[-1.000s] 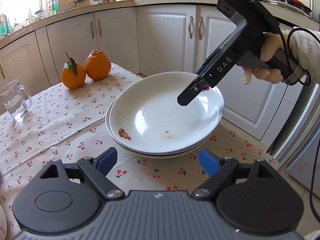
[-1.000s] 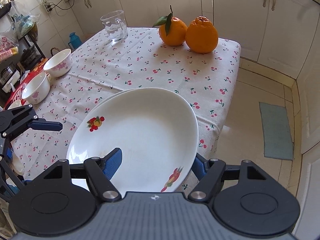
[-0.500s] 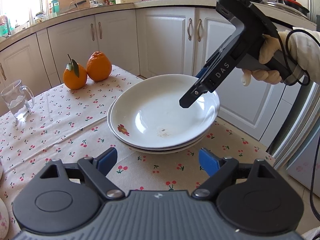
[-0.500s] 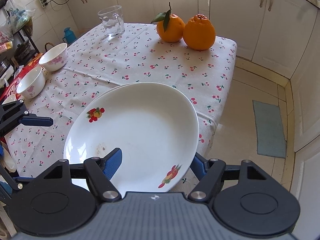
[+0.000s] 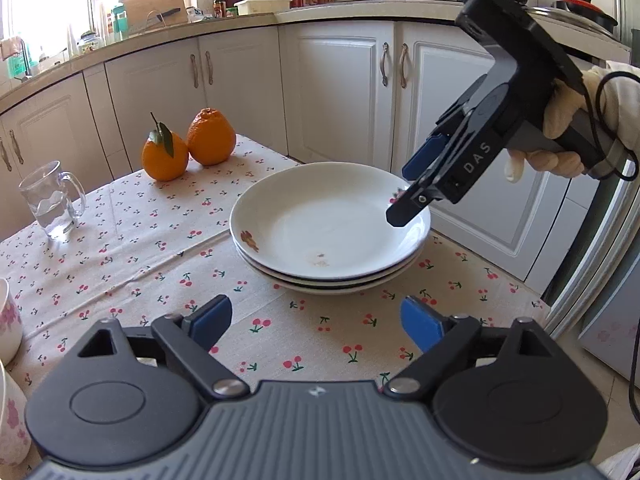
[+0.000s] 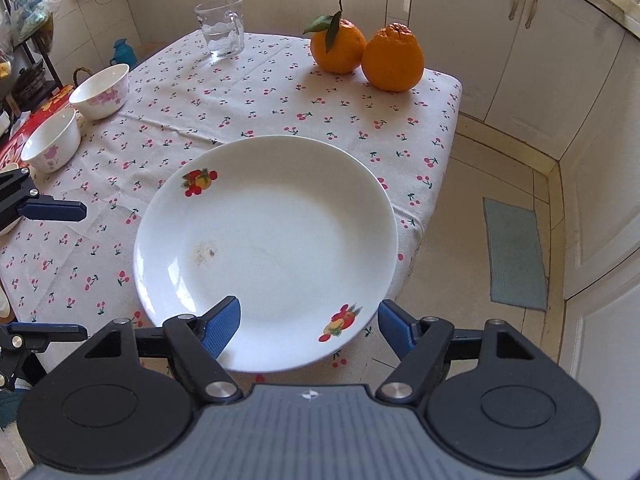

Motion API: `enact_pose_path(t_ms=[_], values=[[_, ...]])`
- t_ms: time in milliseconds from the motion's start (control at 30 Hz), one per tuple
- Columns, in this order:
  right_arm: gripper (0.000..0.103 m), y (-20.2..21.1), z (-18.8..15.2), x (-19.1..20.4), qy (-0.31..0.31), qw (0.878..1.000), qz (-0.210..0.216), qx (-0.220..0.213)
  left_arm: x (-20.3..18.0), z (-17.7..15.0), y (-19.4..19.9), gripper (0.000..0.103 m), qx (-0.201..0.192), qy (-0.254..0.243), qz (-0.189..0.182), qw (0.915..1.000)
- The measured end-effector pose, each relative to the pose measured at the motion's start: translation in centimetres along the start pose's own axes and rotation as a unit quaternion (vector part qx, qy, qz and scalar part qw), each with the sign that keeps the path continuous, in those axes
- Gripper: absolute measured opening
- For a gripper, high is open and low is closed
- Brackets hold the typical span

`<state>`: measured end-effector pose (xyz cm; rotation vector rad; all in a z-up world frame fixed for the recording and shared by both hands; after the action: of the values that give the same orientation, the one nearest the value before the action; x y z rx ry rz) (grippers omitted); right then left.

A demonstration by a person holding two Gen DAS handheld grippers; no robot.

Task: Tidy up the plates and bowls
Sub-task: 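Lower the plate onto the stack and open the right gripper, then move the right gripper to the pink-patterned white bowls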

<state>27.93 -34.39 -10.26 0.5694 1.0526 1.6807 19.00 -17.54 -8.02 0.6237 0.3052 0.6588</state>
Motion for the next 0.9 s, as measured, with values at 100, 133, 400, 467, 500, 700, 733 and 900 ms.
enact_pose_path(t_ms=[100, 133, 400, 467, 500, 700, 733, 900], values=[[0.099, 1.4, 0.3, 1.6, 0.003, 1.000, -0.001, -0.023, 0.5, -0.3, 1.2, 0.094, -0.006, 0.000, 0.011, 0.9999], [0.101, 1.9, 0.4, 2.2, 0.004, 0.999, -0.008, -0.032, 0.7, -0.4, 1.7, 0.094, -0.008, 0.001, 0.015, 0.9998], [0.103, 4.4, 1.7, 8.5, -0.001, 0.995, -0.037, -0.092, 2.7, -2.6, 6.6, 0.095, -0.023, 0.010, 0.052, 0.9983], [0.103, 4.7, 1.9, 10.3, 0.005, 0.993, -0.048, -0.107, 3.3, -3.4, 8.0, 0.099, -0.026, 0.014, 0.063, 0.9976], [0.103, 4.8, 2.0, 11.3, 0.009, 0.993, -0.050, -0.111, 3.5, -3.8, 8.7, 0.100, -0.028, 0.017, 0.067, 0.9972], [0.103, 4.8, 2.7, 17.7, 0.043, 0.990, -0.035, -0.127, 5.5, -7.1, 13.5, 0.100, -0.020, 0.036, 0.080, 0.9959], [0.103, 4.8, 2.8, 18.7, 0.051, 0.990, -0.031, -0.128, 5.8, -7.6, 14.2, 0.100, -0.020, 0.038, 0.084, 0.9955], [0.103, 4.9, 3.6, 23.3, 0.066, 0.988, -0.014, -0.142, 8.1, -10.7, 17.9, 0.100, -0.015, 0.048, 0.108, 0.9929]])
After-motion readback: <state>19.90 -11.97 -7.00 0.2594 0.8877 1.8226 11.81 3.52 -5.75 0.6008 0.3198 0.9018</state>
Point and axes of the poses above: each gripper's, at about its wrist camera, not at the fingertips, and y roughly against the way its jaws point, x to its left, z to its top, the point moved 9 cm from there along -y, roughly the way its jaws point, and after that the axes turned 11 degrees about -z, right-handed, at the moved point
